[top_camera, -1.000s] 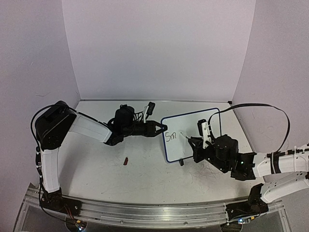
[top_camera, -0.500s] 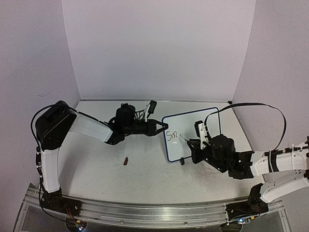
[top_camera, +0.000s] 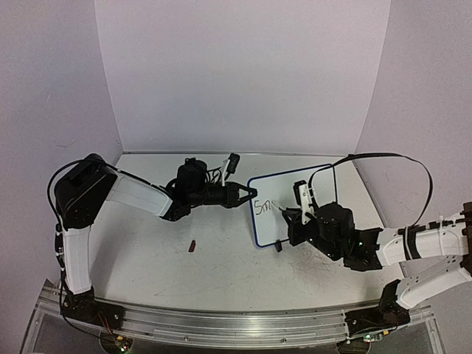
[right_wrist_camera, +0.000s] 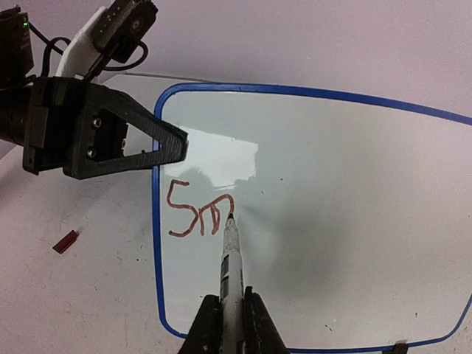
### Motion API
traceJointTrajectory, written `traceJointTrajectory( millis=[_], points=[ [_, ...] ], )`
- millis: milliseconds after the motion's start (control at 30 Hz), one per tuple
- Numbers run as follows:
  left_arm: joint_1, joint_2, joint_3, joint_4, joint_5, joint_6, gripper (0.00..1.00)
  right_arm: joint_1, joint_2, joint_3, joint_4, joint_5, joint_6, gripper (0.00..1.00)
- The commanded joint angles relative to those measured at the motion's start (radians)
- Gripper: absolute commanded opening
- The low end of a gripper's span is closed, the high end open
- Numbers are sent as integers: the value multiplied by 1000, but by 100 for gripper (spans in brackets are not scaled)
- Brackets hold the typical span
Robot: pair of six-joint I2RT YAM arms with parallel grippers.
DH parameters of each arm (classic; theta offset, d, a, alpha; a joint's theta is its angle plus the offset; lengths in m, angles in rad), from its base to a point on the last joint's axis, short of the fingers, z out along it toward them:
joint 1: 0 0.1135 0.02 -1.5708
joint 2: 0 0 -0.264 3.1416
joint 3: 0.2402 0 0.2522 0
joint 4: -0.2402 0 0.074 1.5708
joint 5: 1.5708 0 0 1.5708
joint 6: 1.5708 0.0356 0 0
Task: Write a sentence on the whiteboard
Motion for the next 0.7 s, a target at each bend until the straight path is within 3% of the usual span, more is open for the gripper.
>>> traceJointTrajectory(
  millis=[0, 667],
  points=[
    [0, -9, 3, -8, -28, 19, 0, -3, 42, 72, 54, 39, -21, 0],
    [0, -14, 0, -9, -19, 20, 0, -5, 97, 83, 87, 81, -27, 0]
  ],
)
